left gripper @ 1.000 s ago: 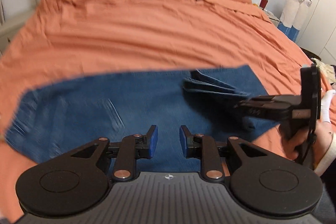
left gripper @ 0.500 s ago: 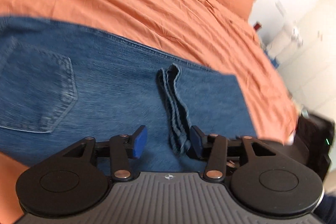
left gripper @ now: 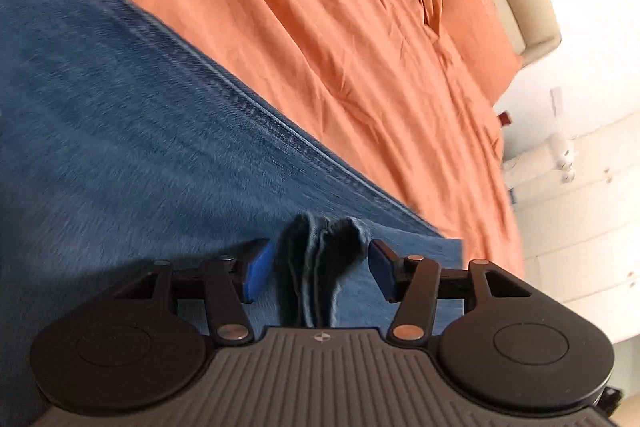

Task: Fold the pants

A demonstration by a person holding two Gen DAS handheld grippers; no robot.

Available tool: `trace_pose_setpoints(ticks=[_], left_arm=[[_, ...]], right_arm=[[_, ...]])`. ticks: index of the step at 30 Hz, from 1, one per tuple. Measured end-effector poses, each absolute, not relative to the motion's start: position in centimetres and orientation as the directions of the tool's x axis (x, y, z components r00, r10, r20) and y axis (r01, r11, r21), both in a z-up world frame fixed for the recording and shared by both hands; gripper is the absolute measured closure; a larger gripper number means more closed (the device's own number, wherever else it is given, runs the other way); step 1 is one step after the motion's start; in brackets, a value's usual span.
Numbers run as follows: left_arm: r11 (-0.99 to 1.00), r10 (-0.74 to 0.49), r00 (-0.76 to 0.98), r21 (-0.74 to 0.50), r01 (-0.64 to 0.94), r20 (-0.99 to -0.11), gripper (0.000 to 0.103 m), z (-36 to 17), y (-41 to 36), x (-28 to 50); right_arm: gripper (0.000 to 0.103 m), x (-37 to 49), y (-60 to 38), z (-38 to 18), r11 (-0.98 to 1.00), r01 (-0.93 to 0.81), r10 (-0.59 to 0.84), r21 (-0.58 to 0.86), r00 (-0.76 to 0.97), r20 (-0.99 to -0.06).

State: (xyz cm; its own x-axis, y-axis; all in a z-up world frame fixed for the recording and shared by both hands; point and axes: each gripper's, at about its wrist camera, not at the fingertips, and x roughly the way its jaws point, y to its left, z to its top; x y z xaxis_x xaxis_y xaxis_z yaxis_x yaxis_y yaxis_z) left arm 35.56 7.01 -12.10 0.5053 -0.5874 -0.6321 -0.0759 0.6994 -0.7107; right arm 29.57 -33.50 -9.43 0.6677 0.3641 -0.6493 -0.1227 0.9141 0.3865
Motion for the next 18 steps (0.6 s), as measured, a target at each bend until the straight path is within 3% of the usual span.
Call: trace_pose_setpoints(ticks=[1,3,4,6,8,13,18], left_arm=[[0.715,-0.581,0.502,-0.696,-0.060,-0.640,0.048,-12.1,6.7,35.7],[0.753,-0.559,0.510,-0.658,-0.016,-0.653,0.072,-11.8,5.9,35.7],[0.771,-0.545,0.522,-0.637,0.005,-0.656,0.078,-11.4,5.6,35.6],[0.812,-0.520,0.546,-0.578,0.078,-0.657,0.090,-10.1,4.7,35.1],[0.850,-0.497,0.581,-0.497,0.175,-0.645,0.093,-8.1,3.4,34.2],[0.872,-0.489,0.667,-0.337,0.355,-0.562,0.094,-1.8,1.0,31.7],[0.930,-0.365,0.622,-0.245,0.273,-0.693,0.095,-4.6,1.9,34.2]], right_arm=[[0.051,29.5,-34.5,-9.6,0.916,-0.108,0.352,0.387,0.681,-0.642],[0.053,29.5,-36.2,-10.0,0.921,-0.077,0.323,0.382,0.699,-0.638],[0.053,29.5,-36.7,-10.2,0.921,-0.063,0.314,0.384,0.702,-0.639],[0.063,29.7,-37.7,-10.5,0.919,-0.041,0.306,0.391,0.699,-0.646],[0.078,30.2,-38.3,-10.4,0.922,-0.025,0.299,0.386,0.680,-0.670],[0.087,29.7,-38.2,-9.2,0.937,-0.086,0.298,0.339,0.703,-0.646],[0.094,29.2,-35.9,-9.2,0.948,-0.196,0.315,0.250,0.685,-0.657]])
